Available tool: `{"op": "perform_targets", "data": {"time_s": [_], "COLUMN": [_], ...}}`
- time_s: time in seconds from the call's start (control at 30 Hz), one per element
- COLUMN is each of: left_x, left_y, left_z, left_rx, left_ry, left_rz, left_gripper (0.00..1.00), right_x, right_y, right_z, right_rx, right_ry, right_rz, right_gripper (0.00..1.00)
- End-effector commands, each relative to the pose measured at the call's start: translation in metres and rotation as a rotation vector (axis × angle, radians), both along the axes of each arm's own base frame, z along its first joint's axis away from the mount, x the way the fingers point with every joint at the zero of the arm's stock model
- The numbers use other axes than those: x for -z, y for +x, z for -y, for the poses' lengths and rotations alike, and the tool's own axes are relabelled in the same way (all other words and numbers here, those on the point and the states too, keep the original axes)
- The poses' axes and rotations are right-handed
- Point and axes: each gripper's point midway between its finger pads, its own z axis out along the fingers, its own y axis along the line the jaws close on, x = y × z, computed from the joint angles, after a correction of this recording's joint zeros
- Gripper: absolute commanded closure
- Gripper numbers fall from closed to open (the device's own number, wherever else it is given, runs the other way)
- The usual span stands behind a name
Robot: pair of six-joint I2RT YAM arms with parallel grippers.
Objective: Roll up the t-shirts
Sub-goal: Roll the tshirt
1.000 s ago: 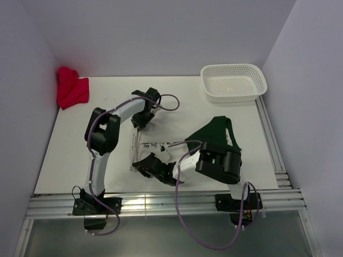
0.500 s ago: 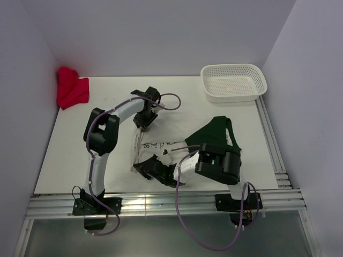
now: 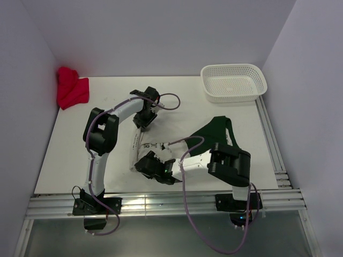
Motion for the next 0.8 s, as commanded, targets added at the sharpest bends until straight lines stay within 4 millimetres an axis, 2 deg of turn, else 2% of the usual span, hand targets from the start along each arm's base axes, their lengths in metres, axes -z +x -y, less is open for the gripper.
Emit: {"op": "perform_targets", "data": {"time_s": [0.0,0.2,0.27,0.33,0.37,0.43,0.47,0.53,0.63,0.77], "left_x": [0.003,0.008,0.007,0.007,0.008,0.007,0.007,0.005,0.005,0.003], "left_y": [0.003,0.002,0.002,0.002,0.002,0.002,0.002,0.002,0.003,0.003], "left_z": [0.008,0.007,0.007,0.007,0.006,0.006,0.007,0.007,0.008,0.007], "left_rx": [0.012,0.013,0.014,0.015,0.012,0.012,0.011,0.010,0.010,0.008], "left_ry": [-0.038,-0.029,-0.031,-0.028,-0.025,-0.024,-0.024,-0.026,-0.025,-0.022], "left_rz": [0.018,0.006,0.006,0.006,0.004,0.005,0.007,0.008,0.011,0.012], "left_gripper": [0.63,0.63,0.63,0.63,0.63,0.63,0.63,0.63,0.63,0.63], "right_x": [-0.030,-0.071,-0.068,-0.073,-0.065,-0.066,-0.057,-0.058,-0.043,-0.042], "right_y": [0.006,0.012,0.014,0.019,0.029,0.039,0.043,0.055,0.067,0.076], "right_z": [0.013,0.000,-0.001,-0.012,-0.011,-0.015,-0.016,-0.021,-0.020,-0.010], "right_rx": [0.003,-0.056,-0.079,-0.121,-0.119,-0.133,-0.136,-0.146,-0.143,-0.111], "right_ry": [-0.099,-0.129,-0.169,-0.177,-0.205,-0.248,-0.278,-0.290,-0.338,-0.370], "right_rz": [0.095,0.201,0.220,0.236,0.236,0.248,0.240,0.251,0.228,0.227], "right_gripper": [0.56,0.54,0.52,0.52,0.52,0.51,0.51,0.51,0.51,0.50]}}
